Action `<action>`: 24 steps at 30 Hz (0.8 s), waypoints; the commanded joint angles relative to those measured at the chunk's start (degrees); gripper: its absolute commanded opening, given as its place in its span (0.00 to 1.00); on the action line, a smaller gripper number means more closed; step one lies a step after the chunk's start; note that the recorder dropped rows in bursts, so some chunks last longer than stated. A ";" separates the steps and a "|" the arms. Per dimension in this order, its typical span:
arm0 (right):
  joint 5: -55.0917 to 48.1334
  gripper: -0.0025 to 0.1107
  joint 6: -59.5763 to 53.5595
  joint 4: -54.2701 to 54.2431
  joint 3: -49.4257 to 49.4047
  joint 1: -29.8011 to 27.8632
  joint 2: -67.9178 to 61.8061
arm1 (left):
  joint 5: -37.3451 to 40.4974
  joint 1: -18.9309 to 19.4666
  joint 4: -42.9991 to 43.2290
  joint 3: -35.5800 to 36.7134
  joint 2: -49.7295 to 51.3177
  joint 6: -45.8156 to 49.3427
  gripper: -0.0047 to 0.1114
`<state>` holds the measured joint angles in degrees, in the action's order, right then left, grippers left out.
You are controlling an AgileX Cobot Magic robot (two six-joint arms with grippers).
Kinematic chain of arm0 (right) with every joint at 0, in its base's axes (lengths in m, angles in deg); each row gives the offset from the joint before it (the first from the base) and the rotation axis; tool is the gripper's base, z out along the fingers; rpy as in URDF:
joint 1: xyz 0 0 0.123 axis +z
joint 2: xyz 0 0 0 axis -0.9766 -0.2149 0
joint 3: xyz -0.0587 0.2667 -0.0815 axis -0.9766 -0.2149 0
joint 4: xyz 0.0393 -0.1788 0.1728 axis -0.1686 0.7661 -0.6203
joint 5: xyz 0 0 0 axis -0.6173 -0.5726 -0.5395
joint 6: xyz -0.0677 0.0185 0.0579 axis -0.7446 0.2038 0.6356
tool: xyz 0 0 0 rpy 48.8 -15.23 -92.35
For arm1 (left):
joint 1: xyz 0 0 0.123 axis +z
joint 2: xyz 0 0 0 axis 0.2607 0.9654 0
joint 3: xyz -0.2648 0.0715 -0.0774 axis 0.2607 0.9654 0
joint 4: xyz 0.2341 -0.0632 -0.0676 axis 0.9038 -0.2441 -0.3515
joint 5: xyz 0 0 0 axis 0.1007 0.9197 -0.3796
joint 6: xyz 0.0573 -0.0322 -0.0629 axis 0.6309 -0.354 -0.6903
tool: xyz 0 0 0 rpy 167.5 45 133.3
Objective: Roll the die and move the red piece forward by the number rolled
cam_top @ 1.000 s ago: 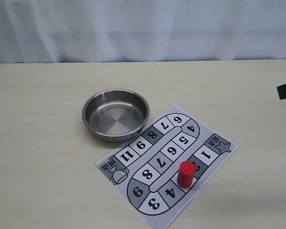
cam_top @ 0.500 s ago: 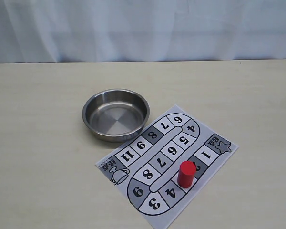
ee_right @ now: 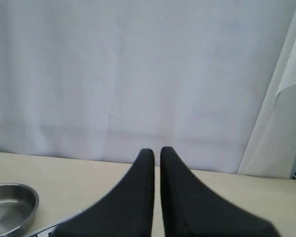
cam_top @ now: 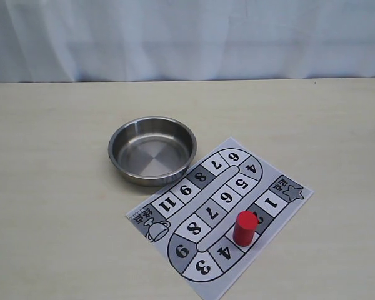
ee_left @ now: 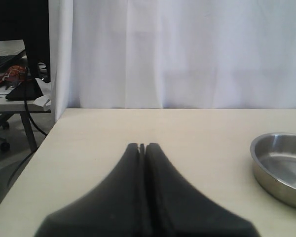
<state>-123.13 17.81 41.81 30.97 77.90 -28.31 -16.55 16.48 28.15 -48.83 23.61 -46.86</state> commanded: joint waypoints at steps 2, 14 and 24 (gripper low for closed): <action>3.28 0.06 -0.42 -0.69 -3.90 -0.21 3.91 | -0.75 -0.01 -0.04 -0.30 -0.06 -0.02 0.04; 23.80 0.06 -0.20 -2.29 -18.74 -0.21 3.91 | -0.96 -0.01 -0.16 -0.30 -0.06 -0.02 0.04; 44.53 0.06 -2.79 0.21 -37.15 -0.21 3.91 | -0.96 -0.01 -0.16 -0.30 -0.06 -0.02 0.04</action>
<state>-85.13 17.08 41.35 -2.89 77.90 -24.65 -16.55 16.48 28.15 -48.83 23.61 -46.86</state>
